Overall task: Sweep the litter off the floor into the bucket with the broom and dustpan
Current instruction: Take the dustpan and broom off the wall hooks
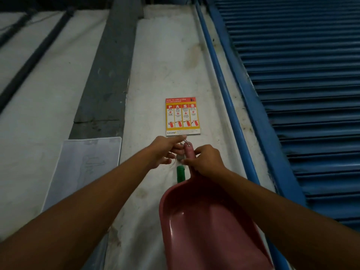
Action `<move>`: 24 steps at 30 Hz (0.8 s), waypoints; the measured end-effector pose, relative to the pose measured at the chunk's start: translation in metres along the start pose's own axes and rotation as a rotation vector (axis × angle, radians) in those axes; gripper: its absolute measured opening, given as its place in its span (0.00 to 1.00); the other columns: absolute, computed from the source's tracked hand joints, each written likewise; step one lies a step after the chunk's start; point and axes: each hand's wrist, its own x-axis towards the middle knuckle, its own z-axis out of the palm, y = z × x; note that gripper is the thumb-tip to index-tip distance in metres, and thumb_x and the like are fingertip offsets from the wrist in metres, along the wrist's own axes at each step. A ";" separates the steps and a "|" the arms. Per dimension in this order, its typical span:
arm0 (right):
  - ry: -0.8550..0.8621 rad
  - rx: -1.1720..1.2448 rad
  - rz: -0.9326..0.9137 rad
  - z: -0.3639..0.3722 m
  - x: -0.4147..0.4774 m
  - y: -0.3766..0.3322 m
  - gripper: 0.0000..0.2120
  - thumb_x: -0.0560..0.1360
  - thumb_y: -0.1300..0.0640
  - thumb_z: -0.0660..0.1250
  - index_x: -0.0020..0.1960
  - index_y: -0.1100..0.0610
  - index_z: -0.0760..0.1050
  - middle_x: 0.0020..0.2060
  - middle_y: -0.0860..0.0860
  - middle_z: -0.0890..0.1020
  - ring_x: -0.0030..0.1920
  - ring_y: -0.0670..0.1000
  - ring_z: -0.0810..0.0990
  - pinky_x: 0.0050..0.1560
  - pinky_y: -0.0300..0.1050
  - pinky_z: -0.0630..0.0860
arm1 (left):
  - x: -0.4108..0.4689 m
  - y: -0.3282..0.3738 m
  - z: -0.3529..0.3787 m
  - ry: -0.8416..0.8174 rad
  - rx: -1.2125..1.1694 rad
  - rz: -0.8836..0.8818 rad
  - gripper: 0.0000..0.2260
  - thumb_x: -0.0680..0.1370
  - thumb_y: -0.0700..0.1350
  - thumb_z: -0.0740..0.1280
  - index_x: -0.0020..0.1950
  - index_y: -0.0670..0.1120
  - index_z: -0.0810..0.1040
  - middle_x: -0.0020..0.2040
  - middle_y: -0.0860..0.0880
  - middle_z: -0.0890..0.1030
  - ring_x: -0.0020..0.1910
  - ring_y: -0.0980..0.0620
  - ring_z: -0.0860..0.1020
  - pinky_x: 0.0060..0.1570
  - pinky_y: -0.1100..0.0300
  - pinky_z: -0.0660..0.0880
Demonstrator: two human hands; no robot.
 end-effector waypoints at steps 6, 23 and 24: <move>-0.231 -0.100 -0.122 -0.011 0.002 -0.010 0.25 0.72 0.47 0.77 0.64 0.57 0.79 0.56 0.54 0.84 0.50 0.52 0.82 0.48 0.41 0.79 | 0.016 0.015 0.004 0.028 0.053 -0.041 0.14 0.73 0.42 0.78 0.55 0.40 0.81 0.39 0.46 0.81 0.27 0.55 0.73 0.27 0.65 0.69; -0.367 -0.121 0.117 -0.006 0.012 0.036 0.18 0.80 0.52 0.69 0.61 0.65 0.79 0.52 0.58 0.84 0.48 0.55 0.85 0.46 0.45 0.83 | 0.025 0.049 -0.099 0.323 0.075 0.185 0.07 0.81 0.37 0.65 0.43 0.41 0.72 0.36 0.42 0.73 0.20 0.55 0.75 0.23 0.65 0.72; -0.383 -0.120 0.137 0.001 0.011 0.037 0.19 0.79 0.51 0.69 0.61 0.65 0.79 0.52 0.58 0.84 0.46 0.54 0.84 0.45 0.45 0.83 | 0.022 0.050 -0.102 0.325 0.121 0.185 0.05 0.81 0.38 0.65 0.45 0.40 0.74 0.36 0.41 0.74 0.22 0.53 0.76 0.23 0.64 0.73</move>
